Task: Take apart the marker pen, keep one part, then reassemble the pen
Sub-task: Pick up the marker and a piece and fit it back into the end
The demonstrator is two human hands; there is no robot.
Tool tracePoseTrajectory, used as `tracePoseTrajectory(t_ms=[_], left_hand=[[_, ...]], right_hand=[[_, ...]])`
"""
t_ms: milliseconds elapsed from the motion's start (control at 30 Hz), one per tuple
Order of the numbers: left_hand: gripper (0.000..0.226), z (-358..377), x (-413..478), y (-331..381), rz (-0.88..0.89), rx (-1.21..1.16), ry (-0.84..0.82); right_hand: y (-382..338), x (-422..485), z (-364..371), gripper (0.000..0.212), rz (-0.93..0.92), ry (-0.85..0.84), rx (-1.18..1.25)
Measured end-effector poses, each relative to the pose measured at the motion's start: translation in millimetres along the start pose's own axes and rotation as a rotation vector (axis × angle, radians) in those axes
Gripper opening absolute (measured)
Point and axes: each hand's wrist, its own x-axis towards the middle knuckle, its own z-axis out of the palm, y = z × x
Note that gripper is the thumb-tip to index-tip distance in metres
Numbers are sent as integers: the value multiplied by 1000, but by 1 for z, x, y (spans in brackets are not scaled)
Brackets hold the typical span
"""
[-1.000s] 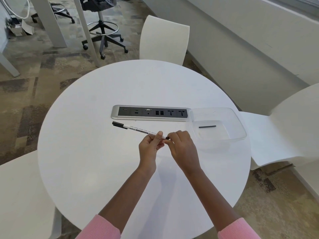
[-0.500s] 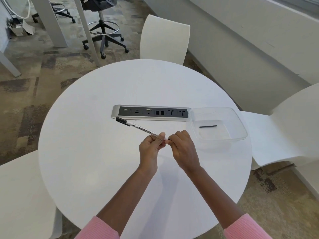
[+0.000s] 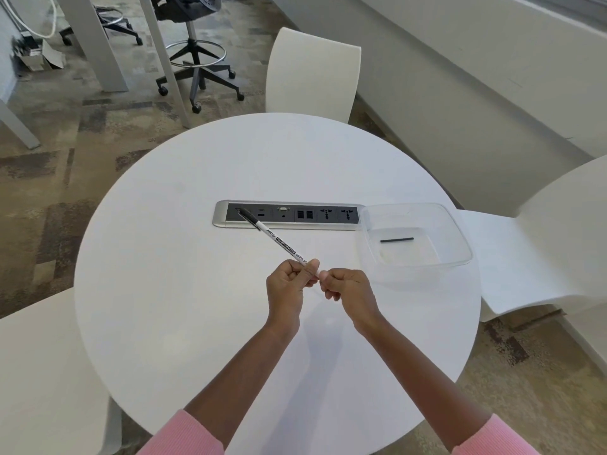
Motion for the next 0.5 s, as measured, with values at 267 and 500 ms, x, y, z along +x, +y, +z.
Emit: tracePoseTrajectory(t_ms=[267,500], left_hand=[[13,-10,2,12,-177,-180,-177],[18,-17,5,29,-271,-563,-102]], right_hand=[[1,-6,-4,30,-498,167,-769],[8,0,-15,23,-767,304,-1000]])
